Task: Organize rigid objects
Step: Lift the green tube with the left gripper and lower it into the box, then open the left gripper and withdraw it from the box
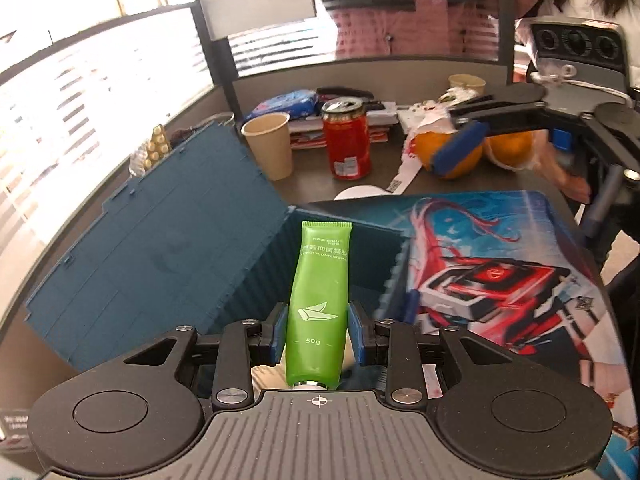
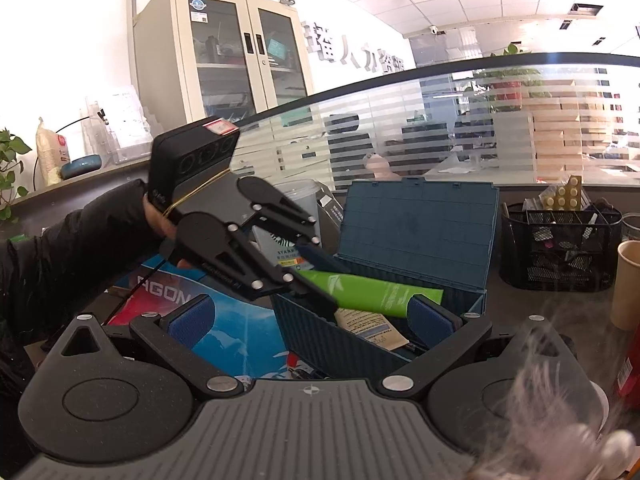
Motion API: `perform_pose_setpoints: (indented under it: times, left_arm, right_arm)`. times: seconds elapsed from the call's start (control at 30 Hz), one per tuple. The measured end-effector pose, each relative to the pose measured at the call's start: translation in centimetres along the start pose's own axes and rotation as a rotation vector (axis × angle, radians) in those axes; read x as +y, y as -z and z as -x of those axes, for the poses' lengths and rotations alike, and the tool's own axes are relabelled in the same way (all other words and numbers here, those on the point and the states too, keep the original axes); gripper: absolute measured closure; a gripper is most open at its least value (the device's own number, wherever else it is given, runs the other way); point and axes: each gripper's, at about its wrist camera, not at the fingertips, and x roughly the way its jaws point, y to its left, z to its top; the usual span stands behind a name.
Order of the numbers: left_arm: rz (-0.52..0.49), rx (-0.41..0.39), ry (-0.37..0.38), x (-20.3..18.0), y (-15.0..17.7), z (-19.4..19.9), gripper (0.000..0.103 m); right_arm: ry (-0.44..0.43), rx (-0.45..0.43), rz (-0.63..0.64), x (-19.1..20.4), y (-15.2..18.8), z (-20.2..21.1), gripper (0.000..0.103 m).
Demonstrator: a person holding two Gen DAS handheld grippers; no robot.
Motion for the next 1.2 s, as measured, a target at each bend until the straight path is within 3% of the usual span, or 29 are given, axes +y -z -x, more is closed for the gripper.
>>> perform_pose_setpoints:
  times: [0.23, 0.6, 0.87, 0.93, 1.2]
  left_arm:
    - [0.039, 0.058, 0.052, 2.7, 0.9, -3.0, 0.073]
    - [0.126, 0.037, 0.134, 4.5, 1.5, -4.5, 0.070]
    - [0.163, 0.021, 0.111, 4.9, 1.3, -5.6, 0.066]
    - [0.166, 0.024, 0.092, 4.8, 1.3, -5.5, 0.062]
    - [0.138, -0.028, -0.011, 2.9, 1.4, -2.1, 0.019]
  right_arm:
    - [-0.002, 0.010, -0.009, -0.4, 0.4, -0.4, 0.000]
    - [-0.016, 0.028, -0.016, -0.1, 0.6, -1.2, 0.000]
    - [-0.014, 0.028, -0.019, 0.5, 0.7, -0.9, 0.000]
    - [-0.015, 0.031, -0.019, 0.7, 0.7, -0.9, 0.000]
    - [-0.023, 0.049, -0.007, 1.9, 0.9, -1.1, 0.000]
